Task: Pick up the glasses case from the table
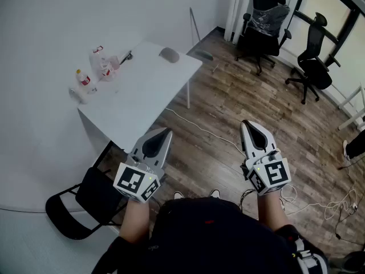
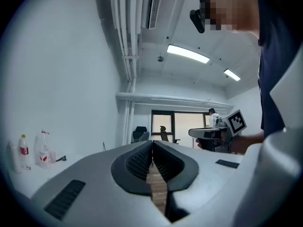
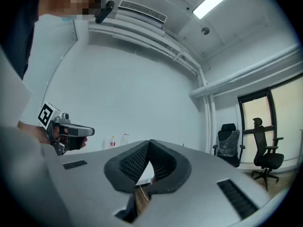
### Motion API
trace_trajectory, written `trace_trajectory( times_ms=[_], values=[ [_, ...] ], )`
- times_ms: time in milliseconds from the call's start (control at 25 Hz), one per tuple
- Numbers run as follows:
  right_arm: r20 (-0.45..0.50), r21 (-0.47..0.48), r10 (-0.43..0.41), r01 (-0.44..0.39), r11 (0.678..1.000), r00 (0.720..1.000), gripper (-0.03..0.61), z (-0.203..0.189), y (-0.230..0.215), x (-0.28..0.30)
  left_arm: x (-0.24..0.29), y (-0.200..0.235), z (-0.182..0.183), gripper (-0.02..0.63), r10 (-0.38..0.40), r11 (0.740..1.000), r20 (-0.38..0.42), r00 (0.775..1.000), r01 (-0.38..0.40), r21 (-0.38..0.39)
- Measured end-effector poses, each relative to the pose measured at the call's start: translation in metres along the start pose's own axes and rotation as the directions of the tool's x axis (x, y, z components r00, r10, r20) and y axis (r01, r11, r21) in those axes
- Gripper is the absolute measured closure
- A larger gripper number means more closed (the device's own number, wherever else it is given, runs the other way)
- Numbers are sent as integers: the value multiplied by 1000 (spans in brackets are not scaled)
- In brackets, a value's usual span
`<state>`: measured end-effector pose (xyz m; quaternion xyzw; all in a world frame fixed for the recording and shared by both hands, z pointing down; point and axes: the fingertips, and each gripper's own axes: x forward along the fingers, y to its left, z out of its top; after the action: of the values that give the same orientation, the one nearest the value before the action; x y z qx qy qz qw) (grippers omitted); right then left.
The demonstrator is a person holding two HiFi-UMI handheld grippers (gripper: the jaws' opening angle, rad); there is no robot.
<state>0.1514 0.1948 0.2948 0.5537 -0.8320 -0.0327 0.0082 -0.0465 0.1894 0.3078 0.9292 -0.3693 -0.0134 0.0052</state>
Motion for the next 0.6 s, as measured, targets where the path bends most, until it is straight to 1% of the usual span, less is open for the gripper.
trace_trajectory(
  times_ms=[200, 440, 600],
  values=[
    [2, 3, -5, 5, 1000, 1000, 557, 2, -6, -3, 5, -8, -2, 591, -9, 1000, -6, 1000, 9, -24],
    [-3, 15, 1, -1, 1000, 1000, 557, -3, -6, 3, 4, -1, -4, 591, 0, 999, -9, 1000, 0, -35],
    [32, 32, 17, -18, 999, 999, 557, 0, -4, 3, 5, -2, -3, 591, 0, 999, -3, 1000, 0, -32]
  ],
)
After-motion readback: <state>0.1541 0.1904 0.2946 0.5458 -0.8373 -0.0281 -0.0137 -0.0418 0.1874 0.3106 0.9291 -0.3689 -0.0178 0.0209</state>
